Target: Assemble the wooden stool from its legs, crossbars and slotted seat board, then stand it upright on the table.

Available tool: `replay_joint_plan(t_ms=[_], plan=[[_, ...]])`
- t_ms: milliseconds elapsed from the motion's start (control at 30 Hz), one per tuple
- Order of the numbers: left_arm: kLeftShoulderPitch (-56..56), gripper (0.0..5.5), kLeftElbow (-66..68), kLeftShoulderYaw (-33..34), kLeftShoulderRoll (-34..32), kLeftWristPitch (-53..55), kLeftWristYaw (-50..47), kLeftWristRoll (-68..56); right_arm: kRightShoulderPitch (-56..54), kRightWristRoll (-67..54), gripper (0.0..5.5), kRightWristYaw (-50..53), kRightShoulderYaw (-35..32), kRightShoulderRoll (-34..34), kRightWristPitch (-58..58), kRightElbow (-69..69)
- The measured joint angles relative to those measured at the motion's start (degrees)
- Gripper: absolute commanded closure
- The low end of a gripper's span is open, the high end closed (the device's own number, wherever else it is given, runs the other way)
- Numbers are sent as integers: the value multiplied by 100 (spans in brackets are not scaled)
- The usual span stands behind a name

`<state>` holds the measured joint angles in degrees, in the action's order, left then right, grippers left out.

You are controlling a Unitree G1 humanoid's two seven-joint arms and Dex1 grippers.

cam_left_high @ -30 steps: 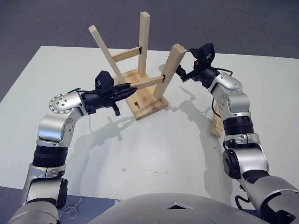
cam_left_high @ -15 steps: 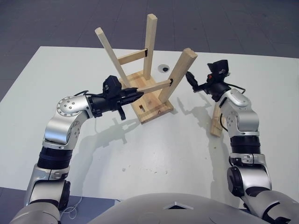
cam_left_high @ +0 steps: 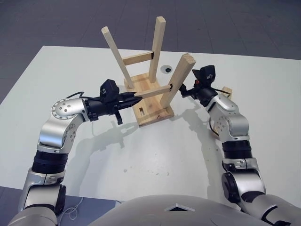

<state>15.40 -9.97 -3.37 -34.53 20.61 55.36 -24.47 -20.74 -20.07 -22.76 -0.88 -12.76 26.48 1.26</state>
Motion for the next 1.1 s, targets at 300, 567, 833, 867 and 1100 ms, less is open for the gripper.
replay_joint_plan(t_ms=[300,567,833,867,1100], plan=[[42,507,-183,-100,-7,177,-116,68,-354,-657,10,-148,-757,-165,367,-340],[170,507,-302,-94,-114,405,37,54,-326,-496,10,-161,-904,-333,57,-108],[250,507,-331,-80,-118,448,56,54,-384,358,10,1147,-1145,-343,-347,625],[253,507,-331,-76,-118,448,55,51,-415,469,10,1363,-1240,-371,-408,751],[259,507,-333,-57,-110,427,48,54,-456,638,10,1677,-1113,-189,-557,774]])
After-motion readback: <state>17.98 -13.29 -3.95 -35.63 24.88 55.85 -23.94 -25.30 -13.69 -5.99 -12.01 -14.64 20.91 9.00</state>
